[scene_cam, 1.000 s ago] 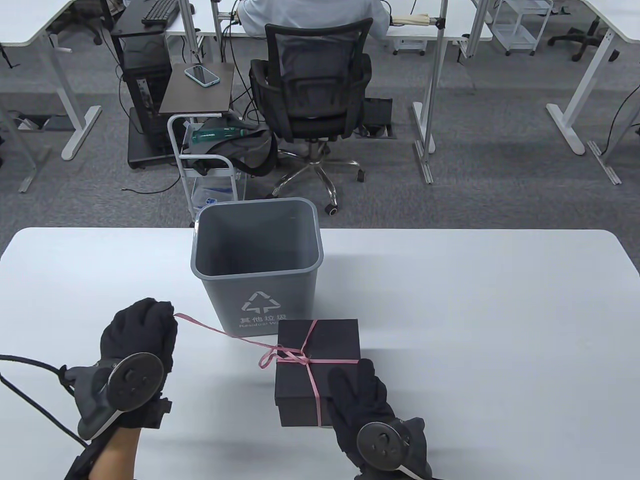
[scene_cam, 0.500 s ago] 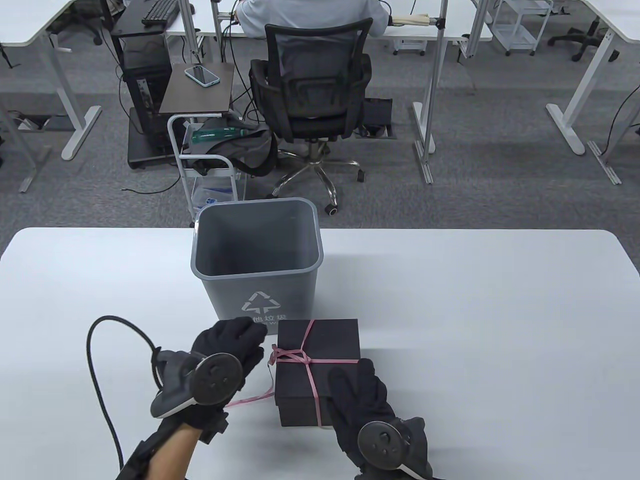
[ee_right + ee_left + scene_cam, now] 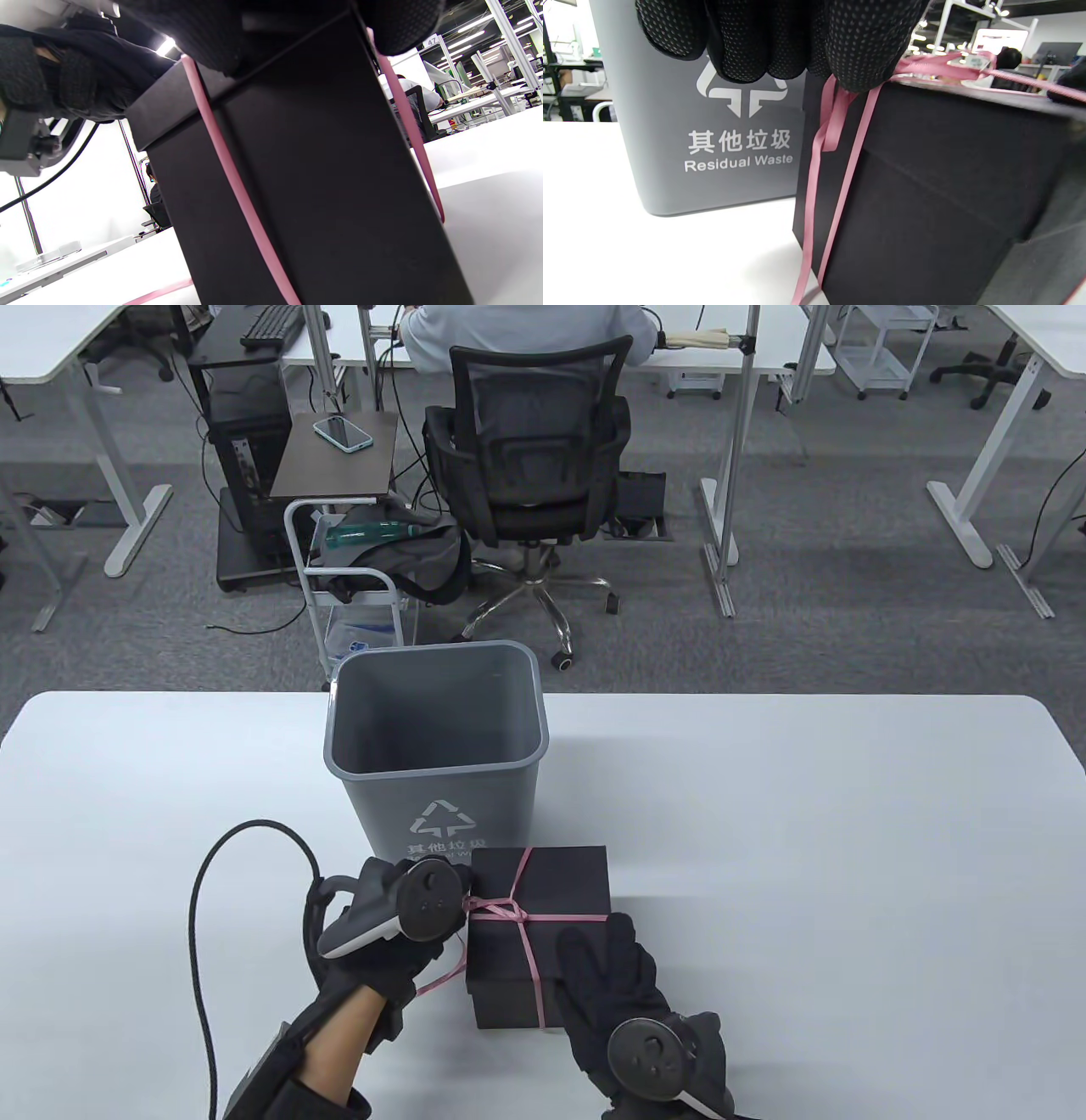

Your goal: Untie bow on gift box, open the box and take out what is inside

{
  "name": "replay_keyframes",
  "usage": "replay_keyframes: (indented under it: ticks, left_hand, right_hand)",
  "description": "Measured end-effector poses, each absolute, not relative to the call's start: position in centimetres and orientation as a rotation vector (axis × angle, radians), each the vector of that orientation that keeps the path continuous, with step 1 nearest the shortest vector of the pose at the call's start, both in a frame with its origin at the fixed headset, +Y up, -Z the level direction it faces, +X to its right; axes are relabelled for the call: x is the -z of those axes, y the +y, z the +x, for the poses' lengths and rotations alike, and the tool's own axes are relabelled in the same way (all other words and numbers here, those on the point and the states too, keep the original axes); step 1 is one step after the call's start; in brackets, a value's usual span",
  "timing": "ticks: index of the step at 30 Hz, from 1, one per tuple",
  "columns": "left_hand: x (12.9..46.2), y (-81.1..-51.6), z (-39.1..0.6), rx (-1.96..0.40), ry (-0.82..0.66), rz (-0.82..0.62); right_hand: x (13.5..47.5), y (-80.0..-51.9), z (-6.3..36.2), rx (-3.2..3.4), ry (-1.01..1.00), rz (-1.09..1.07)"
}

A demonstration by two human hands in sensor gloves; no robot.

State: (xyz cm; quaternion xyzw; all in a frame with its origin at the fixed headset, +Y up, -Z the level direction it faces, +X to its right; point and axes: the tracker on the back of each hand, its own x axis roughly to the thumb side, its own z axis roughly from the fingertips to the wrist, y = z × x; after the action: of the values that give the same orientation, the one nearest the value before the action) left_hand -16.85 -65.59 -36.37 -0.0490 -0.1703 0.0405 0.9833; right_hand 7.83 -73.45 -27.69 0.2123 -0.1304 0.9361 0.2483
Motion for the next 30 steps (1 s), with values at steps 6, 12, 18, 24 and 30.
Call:
replay_keyframes:
  ticks: [6, 12, 18, 24, 30]
  left_hand:
    - [35.7, -65.8, -17.1, -0.115, -0.372, 0.105]
    - [33.7, -63.2, -19.6, -0.189, -0.336, 0.248]
    - [31.0, -60.1, -24.9, -0.238, -0.17, 0.42]
    - [29.9, -59.1, -29.2, -0.302, -0.066, 0.442]
    - [28.6, -60.2, -28.5, -0.284, -0.088, 0.365]
  right_hand:
    - [27.7, -73.5, 7.9, -2.553, -0.356, 0.578]
    - [27.8, -73.6, 7.8, -2.555, -0.354, 0.576]
    - [27.8, -73.7, 7.8, -2.558, -0.355, 0.571]
    - [27.8, -73.7, 7.8, -2.556, -0.353, 0.572]
    - [27.8, -73.8, 7.8, -2.558, -0.357, 0.573]
